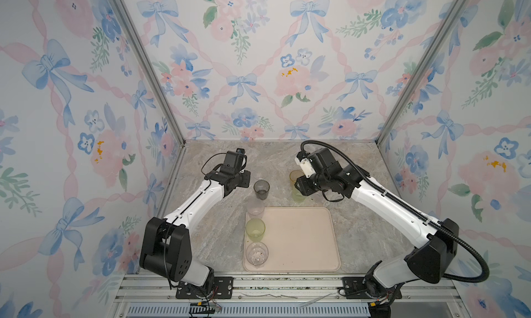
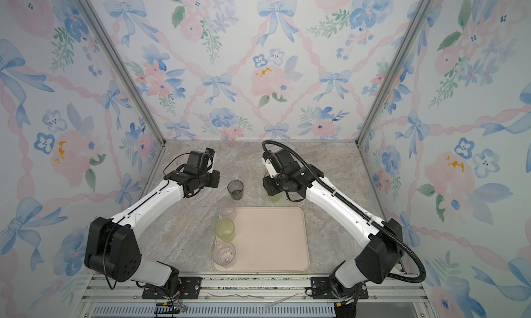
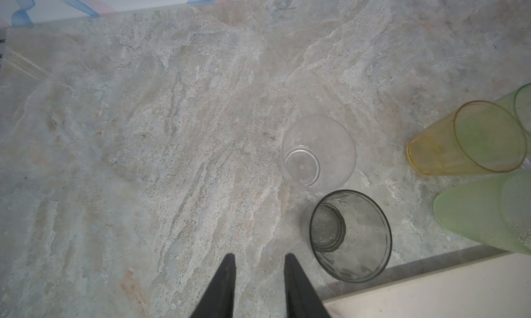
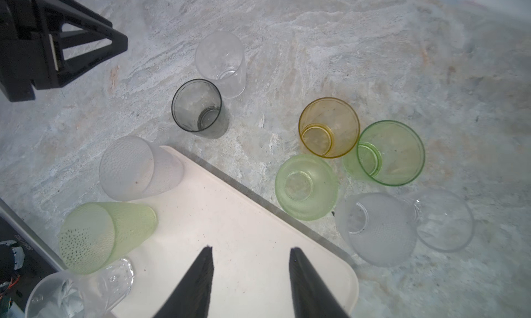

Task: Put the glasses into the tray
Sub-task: 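Open and raise the right gripper while the left arm lifts, then lower the left gripper into the plain clear glass and close it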

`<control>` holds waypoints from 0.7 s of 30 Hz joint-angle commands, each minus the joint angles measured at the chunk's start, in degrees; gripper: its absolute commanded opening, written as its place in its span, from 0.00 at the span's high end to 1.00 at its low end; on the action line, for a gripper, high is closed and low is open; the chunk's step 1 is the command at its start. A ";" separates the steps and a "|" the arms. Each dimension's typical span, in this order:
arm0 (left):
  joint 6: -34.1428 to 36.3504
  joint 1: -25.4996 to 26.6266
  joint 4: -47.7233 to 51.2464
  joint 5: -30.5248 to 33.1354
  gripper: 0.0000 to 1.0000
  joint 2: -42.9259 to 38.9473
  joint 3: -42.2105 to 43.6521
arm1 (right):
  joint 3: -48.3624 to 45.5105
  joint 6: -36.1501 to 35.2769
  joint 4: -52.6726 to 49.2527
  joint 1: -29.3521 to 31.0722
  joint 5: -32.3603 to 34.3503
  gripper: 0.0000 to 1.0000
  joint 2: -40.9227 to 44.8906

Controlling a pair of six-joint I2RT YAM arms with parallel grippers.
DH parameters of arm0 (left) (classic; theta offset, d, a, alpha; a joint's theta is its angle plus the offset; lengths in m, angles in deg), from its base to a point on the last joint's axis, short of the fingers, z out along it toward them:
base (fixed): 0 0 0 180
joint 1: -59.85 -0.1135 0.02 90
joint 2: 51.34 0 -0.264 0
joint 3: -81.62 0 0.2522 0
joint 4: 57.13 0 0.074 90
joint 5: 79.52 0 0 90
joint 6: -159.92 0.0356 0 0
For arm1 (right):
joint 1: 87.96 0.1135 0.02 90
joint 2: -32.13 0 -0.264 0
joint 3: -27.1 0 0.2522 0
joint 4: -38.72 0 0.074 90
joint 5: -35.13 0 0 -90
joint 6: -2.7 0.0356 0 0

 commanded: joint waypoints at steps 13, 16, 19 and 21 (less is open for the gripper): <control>2.14 -0.40 5.54 -5.82 0.66 16.53 -14.71 | 0.16 -1.71 4.77 -6.64 -6.95 0.53 -4.05; 2.48 -0.62 5.83 -6.03 0.68 18.28 -16.34 | 0.04 -1.61 5.15 -7.17 -7.39 0.53 -4.50; 2.89 -0.95 6.33 -6.61 0.70 20.05 -17.71 | -0.04 -1.61 5.39 -7.47 -7.62 0.53 -4.73; 3.16 -1.06 6.89 -6.88 0.71 21.03 -18.62 | -0.05 -1.53 5.48 -7.70 -7.75 0.53 -4.93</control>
